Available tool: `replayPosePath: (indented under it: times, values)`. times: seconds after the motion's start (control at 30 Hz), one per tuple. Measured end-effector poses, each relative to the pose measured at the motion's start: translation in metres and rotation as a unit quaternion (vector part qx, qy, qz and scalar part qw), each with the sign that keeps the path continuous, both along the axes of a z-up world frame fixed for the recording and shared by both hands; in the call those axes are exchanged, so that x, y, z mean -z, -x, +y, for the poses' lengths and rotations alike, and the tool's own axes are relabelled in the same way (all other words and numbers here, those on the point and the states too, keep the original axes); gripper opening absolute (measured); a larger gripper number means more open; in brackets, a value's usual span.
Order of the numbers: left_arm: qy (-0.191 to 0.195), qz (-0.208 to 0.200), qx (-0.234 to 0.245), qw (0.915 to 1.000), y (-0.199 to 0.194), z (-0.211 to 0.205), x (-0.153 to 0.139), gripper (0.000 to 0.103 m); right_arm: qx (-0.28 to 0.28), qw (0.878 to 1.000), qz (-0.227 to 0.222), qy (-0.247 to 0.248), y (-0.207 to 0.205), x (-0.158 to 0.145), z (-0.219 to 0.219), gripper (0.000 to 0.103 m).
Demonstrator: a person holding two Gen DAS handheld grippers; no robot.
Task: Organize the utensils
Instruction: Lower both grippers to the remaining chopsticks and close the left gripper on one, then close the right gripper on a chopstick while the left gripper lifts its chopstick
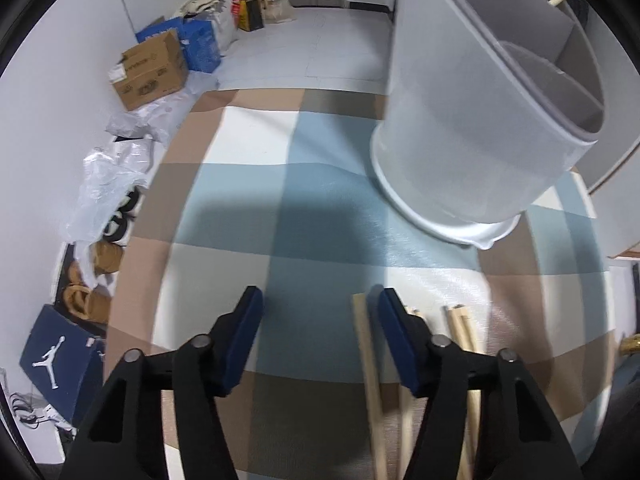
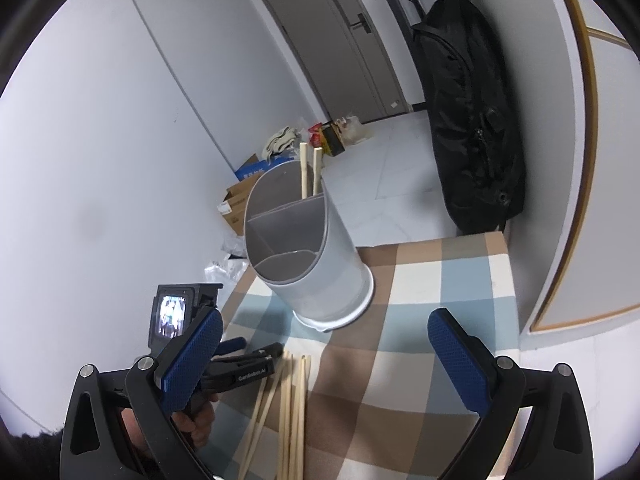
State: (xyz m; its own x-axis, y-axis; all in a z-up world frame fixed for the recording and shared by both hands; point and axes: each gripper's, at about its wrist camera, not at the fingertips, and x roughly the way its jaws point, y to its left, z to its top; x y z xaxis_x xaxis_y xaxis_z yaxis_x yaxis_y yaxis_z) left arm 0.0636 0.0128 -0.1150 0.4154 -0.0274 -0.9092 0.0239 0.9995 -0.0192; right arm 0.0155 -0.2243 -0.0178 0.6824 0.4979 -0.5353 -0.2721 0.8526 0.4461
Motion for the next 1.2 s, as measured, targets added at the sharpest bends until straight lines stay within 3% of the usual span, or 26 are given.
replayPosePath:
  times: [0.07, 0.17, 0.23, 0.43, 0.6, 0.87, 1.2]
  values:
    - [-0.01, -0.003, 0.002, 0.9999, 0.0, -0.001, 0.0, 0.032, -0.004, 1.0, 0.003, -0.007, 0.001, -0.001, -0.002, 0.103]
    - [0.005, 0.001, -0.002, 1.0, 0.0, 0.002, -0.001, 0.007, -0.01, 1.0, 0.006, -0.016, 0.001, -0.001, -0.003, 0.103]
    - [0.022, 0.004, -0.007, 0.9997, -0.002, 0.004, 0.0, 0.003, -0.015, 1.0, 0.007, -0.018, 0.002, -0.001, -0.002, 0.103]
    - [0.066, 0.009, -0.027, 0.9974, -0.005, 0.011, -0.001, 0.002, -0.022, 1.0, 0.015, -0.004, 0.001, 0.005, 0.007, 0.102]
    - [0.084, -0.008, -0.03, 0.996, -0.002, 0.015, -0.011, 0.002, -0.029, 0.999, 0.038, 0.008, -0.002, 0.016, 0.016, 0.094]
    - [0.136, -0.065, -0.056, 0.987, 0.009, 0.037, -0.04, 0.002, -0.075, 0.994, 0.082, 0.021, -0.01, 0.038, 0.044, 0.063]
    - [0.185, -0.109, -0.07, 0.9742, 0.016, 0.072, -0.055, 0.002, -0.142, 0.981, 0.128, 0.04, -0.023, 0.055, 0.097, 0.056]
